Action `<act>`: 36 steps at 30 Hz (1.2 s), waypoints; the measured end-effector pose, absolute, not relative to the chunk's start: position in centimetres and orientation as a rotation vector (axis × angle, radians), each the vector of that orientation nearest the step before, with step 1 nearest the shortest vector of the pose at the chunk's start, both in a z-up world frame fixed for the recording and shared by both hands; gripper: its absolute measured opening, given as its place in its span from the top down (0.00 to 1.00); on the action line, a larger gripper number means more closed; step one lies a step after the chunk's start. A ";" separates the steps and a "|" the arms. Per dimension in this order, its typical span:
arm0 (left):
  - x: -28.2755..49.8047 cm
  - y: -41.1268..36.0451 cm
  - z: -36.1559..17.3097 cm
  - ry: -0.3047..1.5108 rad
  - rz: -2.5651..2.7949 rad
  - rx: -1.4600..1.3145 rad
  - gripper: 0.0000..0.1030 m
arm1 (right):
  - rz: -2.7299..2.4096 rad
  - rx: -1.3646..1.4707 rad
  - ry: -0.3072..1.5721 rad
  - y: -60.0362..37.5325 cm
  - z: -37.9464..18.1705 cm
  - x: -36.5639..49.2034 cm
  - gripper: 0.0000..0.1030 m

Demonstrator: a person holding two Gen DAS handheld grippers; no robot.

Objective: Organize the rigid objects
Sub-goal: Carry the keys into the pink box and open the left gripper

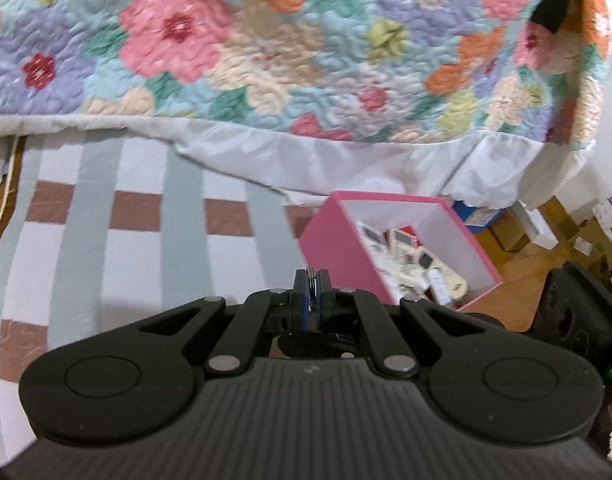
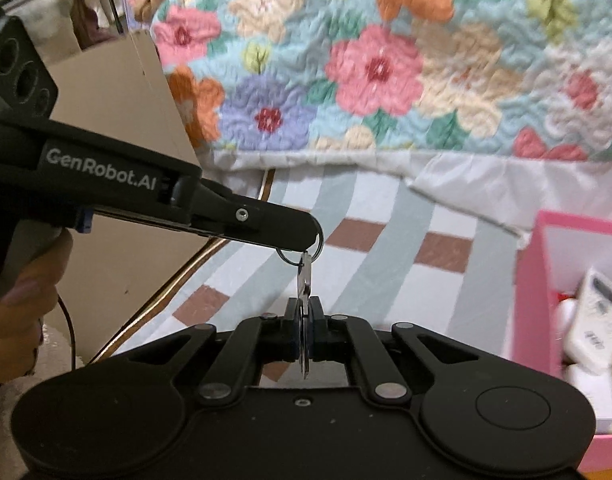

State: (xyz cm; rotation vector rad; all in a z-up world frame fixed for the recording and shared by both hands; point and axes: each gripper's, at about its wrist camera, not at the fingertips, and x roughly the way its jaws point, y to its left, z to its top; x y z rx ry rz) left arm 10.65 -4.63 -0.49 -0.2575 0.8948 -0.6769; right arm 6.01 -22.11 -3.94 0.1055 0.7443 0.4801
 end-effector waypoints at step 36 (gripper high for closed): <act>14.3 -22.8 -3.8 1.082 -0.609 -0.081 0.72 | 0.167 0.397 0.884 -38.7 -8.5 7.8 0.67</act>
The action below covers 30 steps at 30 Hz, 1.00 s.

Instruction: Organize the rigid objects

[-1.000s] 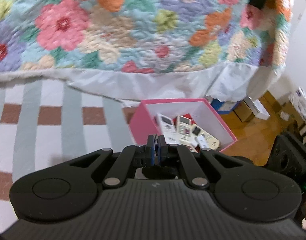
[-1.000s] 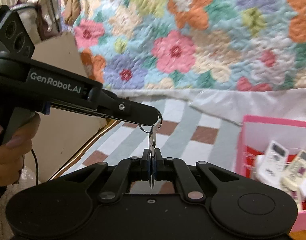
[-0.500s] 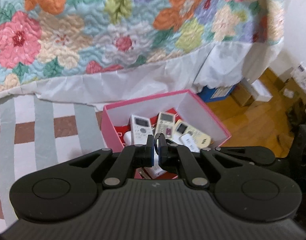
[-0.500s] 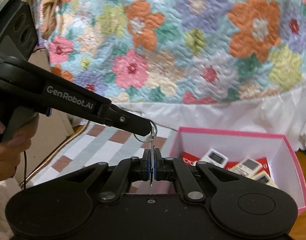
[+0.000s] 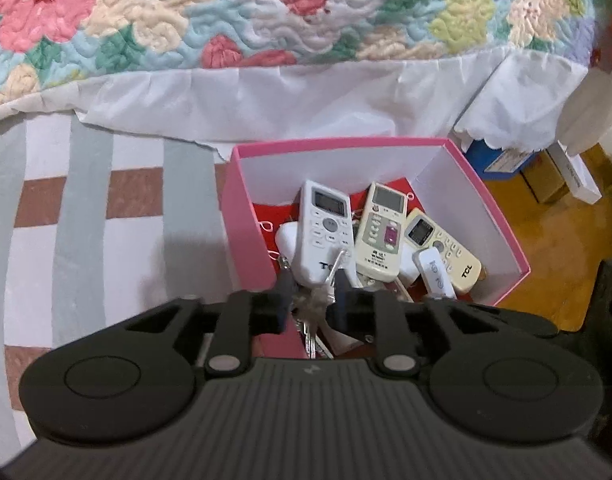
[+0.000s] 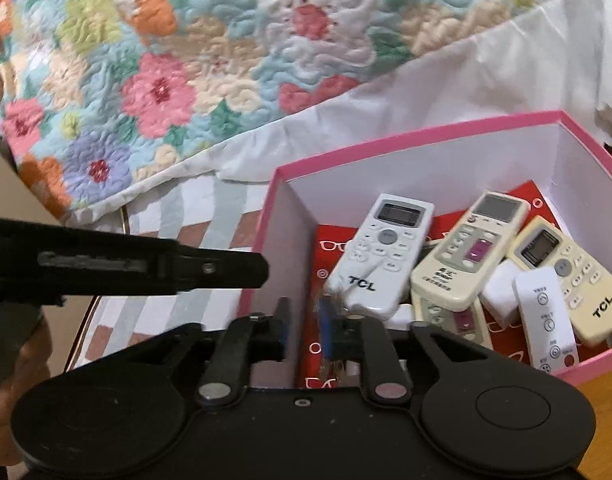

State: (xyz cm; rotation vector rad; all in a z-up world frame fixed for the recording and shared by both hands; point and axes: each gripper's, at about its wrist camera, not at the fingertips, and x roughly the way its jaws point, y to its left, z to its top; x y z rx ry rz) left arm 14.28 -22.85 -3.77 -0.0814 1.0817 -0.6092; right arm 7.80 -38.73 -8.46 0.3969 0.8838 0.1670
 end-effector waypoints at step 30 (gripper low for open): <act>5.8 -10.6 4.1 1.102 -0.390 -0.039 0.52 | 0.229 0.117 0.807 -31.3 4.4 -0.1 0.54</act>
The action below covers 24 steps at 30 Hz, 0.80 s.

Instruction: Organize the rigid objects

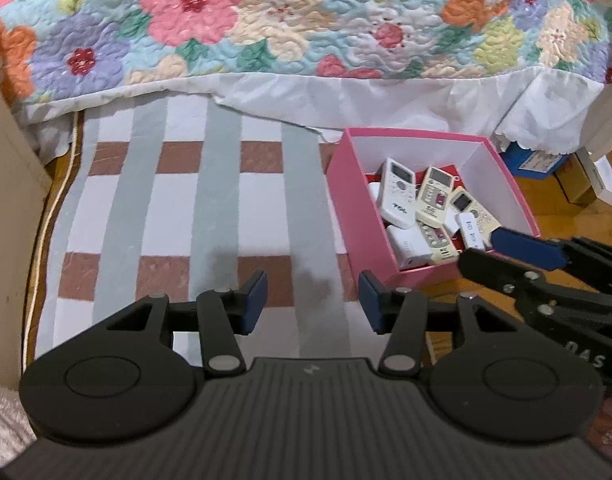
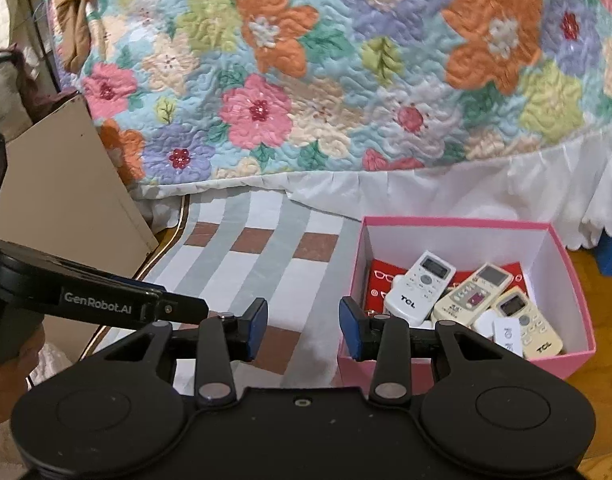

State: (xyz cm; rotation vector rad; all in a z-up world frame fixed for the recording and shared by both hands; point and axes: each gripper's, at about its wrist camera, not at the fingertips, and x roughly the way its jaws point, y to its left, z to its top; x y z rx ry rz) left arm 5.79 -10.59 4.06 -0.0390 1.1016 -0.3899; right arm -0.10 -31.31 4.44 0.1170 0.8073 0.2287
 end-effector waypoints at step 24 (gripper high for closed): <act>4.4 -8.9 2.9 1.133 -0.221 0.010 0.24 | 0.164 0.067 0.835 -29.9 5.1 -1.2 0.39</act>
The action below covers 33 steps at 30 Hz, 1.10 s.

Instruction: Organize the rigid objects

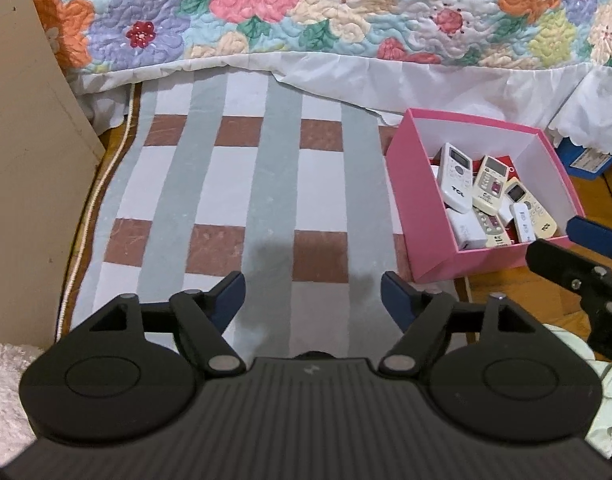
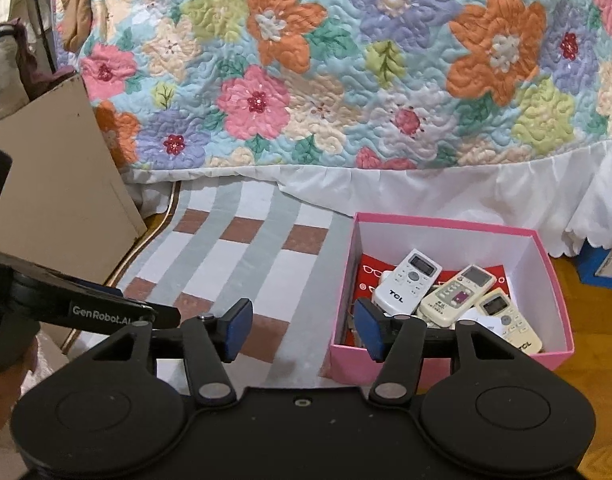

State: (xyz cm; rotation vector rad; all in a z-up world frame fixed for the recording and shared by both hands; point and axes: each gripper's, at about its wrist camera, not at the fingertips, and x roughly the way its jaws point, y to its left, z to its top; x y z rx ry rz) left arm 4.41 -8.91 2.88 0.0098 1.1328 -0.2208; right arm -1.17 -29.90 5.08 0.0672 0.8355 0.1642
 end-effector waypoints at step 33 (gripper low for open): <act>4.7 -8.1 2.9 1.242 -0.074 0.130 0.09 | -0.022 0.054 0.978 -30.0 4.8 -0.5 0.01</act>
